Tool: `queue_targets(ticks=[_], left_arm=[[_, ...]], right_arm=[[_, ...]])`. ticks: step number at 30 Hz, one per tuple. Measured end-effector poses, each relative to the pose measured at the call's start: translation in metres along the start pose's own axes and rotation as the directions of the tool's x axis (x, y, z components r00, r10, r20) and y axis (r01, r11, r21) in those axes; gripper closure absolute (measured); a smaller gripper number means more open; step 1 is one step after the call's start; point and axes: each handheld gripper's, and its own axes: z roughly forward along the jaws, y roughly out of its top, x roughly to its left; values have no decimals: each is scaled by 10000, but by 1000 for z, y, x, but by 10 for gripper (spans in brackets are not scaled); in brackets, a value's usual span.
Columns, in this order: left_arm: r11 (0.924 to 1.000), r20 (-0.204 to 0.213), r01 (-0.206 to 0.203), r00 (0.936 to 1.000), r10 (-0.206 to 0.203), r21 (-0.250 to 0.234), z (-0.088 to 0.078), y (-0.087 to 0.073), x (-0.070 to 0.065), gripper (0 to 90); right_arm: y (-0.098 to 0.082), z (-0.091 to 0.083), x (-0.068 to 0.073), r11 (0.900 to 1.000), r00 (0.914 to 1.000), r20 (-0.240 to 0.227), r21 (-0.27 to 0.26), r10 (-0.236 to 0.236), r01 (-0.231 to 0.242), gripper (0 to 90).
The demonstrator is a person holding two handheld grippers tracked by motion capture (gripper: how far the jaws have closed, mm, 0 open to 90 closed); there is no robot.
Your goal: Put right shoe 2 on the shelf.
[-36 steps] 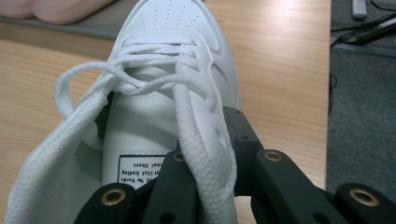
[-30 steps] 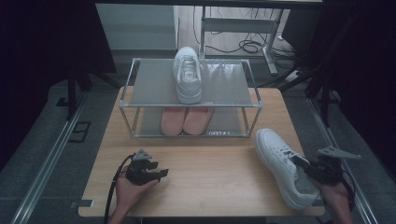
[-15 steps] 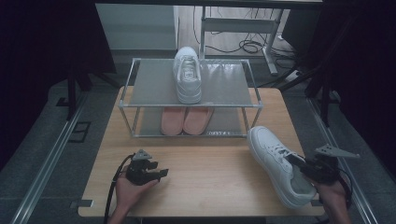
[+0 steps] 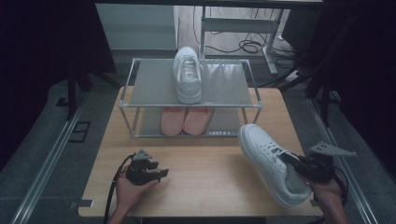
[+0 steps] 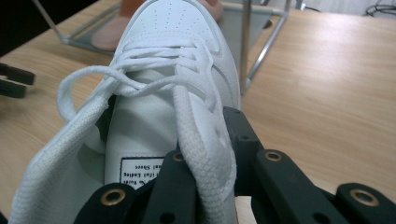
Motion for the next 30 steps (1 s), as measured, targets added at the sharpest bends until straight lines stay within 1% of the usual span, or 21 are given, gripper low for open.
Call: queue_targets(ticks=[5,10,15,18,22,26,30], left_arm=[[10000,-4,30,10000,-30,-9,0,0,0,417],[10000,-5,27,10000,-27,11,0,0,0,417],[9999,1,90,10000,-90,-49,0,0,1,417],[10000,6,59,10000,-59,43,0,-1,2,417],[10000,5,94,10000,-94,16,0,-1,2,418],[10000,20,9,10000,-9,46,0,0,2,418],[10000,24,78,10000,-79,15,1,0,1,418]], right_arm=[[11,-1,11,9994,9991,-354,-257,-247,238,830],[22,2,19,9983,9973,-642,-478,-362,331,830],[34,6,24,9971,9956,-739,-551,-570,530,830],[41,8,28,9961,9950,-763,-655,-644,594,829],[51,7,31,9944,9934,-900,-841,-714,638,828],[62,6,35,9922,9923,-971,-1061,-764,660,828],[75,6,36,9902,9921,-990,-1240,-772,646,829]])
